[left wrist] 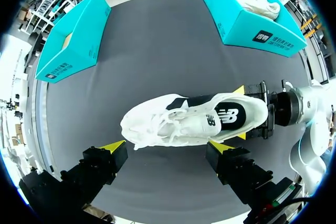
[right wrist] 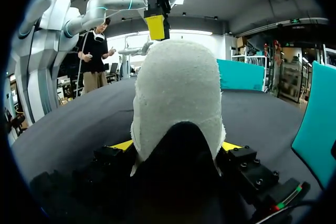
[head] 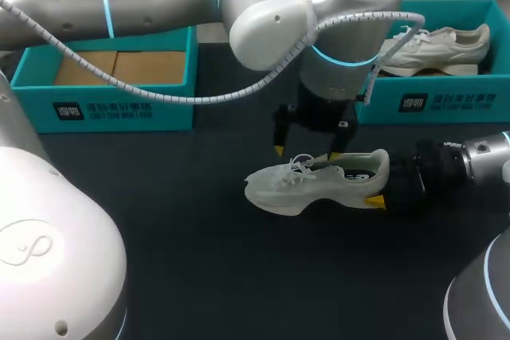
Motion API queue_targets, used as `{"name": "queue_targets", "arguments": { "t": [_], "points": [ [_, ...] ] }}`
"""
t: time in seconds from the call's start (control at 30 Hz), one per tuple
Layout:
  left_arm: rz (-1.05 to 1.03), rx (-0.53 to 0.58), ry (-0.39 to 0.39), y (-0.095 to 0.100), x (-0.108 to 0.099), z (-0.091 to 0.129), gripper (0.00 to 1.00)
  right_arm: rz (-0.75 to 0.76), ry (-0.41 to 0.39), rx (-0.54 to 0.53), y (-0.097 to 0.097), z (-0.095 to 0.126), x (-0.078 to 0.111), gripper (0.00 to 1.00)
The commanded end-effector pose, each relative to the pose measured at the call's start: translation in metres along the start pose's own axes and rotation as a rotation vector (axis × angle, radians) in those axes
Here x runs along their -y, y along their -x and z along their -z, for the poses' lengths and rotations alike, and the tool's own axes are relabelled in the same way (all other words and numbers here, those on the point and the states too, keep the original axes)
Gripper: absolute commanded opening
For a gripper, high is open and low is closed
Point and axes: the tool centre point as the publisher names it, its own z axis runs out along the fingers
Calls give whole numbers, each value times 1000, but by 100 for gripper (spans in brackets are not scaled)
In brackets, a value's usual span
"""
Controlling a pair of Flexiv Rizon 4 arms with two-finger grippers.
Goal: Take the shoe out of the shoebox, open the shoe tongue, remove and reinsert the insole, then place the shoe into the shoebox
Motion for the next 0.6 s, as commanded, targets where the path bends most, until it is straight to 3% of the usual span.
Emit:
{"name": "queue_targets", "arguments": {
  "t": [0.03, 0.23, 0.6],
  "points": [
    [0, 0, -1, 0, 0, 1, 100, 0, -3, 0, 0, -3, 3, 0],
    [0, 0, -1, 0, 0, 1, 100, 0, -3, 0, 0, -3, 3, 0],
    [7, 33, 17, -57, 9, -16, 100, 0, -3, 0, 0, -3, 3, 0]
  ]
}}
